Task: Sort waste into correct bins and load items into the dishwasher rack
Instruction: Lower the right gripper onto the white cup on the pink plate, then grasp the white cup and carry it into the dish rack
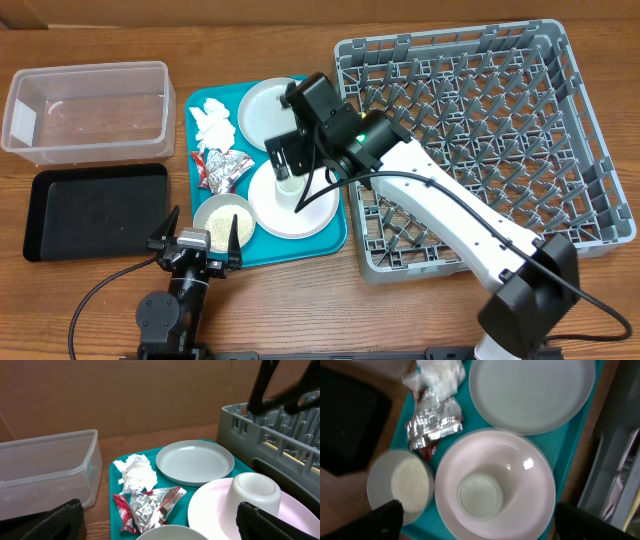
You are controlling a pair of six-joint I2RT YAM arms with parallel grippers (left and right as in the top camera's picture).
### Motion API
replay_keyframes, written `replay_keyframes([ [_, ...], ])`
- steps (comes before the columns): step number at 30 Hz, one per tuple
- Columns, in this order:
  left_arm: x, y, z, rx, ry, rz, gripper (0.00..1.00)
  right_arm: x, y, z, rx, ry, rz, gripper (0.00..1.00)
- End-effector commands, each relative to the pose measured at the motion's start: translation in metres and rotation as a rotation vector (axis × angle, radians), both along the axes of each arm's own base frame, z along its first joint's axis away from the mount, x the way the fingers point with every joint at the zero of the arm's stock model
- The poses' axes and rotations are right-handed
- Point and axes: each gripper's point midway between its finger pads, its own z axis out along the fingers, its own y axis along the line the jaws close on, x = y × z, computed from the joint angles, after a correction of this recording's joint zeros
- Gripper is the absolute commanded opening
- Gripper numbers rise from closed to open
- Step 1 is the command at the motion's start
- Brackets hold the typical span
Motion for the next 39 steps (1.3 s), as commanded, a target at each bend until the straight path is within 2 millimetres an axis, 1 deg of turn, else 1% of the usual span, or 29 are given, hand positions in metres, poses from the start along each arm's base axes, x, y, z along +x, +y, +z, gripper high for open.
replay_keyframes([
  [1, 0.0, -0.002, 0.0, -0.007, -0.003, -0.005, 1.0, -0.017, 0.004, -0.029, -0.033, 0.122, 0.037, 1.0],
  [2, 0.0, -0.002, 0.0, -0.007, -0.003, -0.005, 1.0, -0.017, 0.004, -0.032, -0.04, 0.126, 0.036, 1.0],
  [6, 0.0, -0.002, 0.0, -0.007, -0.003, -0.005, 1.0, -0.01, 0.006, -0.032, -0.036, 0.099, 0.029, 1.0],
  [8, 0.0, -0.002, 0.0, -0.007, -0.003, -0.005, 1.0, -0.012, 0.008, -0.037, -0.044, 0.106, 0.033, 1.0],
  [11, 0.0, -0.002, 0.0, -0.007, -0.003, -0.005, 1.0, -0.02, 0.016, -0.054, -0.072, 0.132, 0.057, 1.0],
  [13, 0.0, -0.002, 0.0, -0.007, -0.003, -0.005, 1.0, -0.023, 0.02, -0.071, -0.105, 0.149, 0.066, 0.97],
  [14, 0.0, -0.002, 0.0, -0.007, -0.003, -0.005, 1.0, -0.024, 0.02, -0.084, -0.139, 0.156, 0.065, 0.95],
  [15, 0.0, -0.002, 0.0, -0.007, -0.003, -0.005, 1.0, -0.024, 0.019, -0.093, -0.166, 0.156, 0.063, 0.95],
  [17, 0.0, -0.002, 0.0, -0.007, -0.003, -0.005, 1.0, -0.025, 0.019, -0.106, -0.205, 0.157, 0.065, 0.95],
  [19, 0.0, -0.002, 0.0, -0.007, -0.003, -0.005, 1.0, -0.023, 0.017, -0.112, -0.249, 0.13, 0.057, 0.95],
  [23, 0.0, -0.002, 0.0, -0.007, -0.003, -0.005, 1.0, -0.015, 0.012, -0.112, -0.287, 0.082, 0.038, 0.95],
  [28, 0.0, -0.002, 0.0, -0.007, -0.003, -0.005, 1.0, -0.007, 0.019, -0.111, -0.259, 0.051, 0.038, 0.94],
  [30, 0.0, -0.002, 0.0, -0.007, -0.003, -0.005, 1.0, -0.007, 0.023, -0.11, -0.252, 0.043, 0.041, 0.88],
  [32, 0.0, -0.002, 0.0, -0.007, -0.003, -0.005, 1.0, -0.006, 0.024, -0.11, -0.248, 0.039, 0.04, 0.85],
  [33, 0.0, -0.002, 0.0, -0.007, -0.003, -0.005, 1.0, -0.006, 0.023, -0.11, -0.248, 0.04, 0.04, 0.8],
  [37, 0.0, -0.002, 0.0, -0.007, -0.003, -0.005, 1.0, -0.008, 0.021, -0.111, -0.259, 0.05, 0.04, 0.65],
  [39, 0.0, -0.002, 0.0, -0.007, -0.003, -0.005, 1.0, -0.01, 0.019, -0.112, -0.266, 0.056, 0.041, 0.63],
])
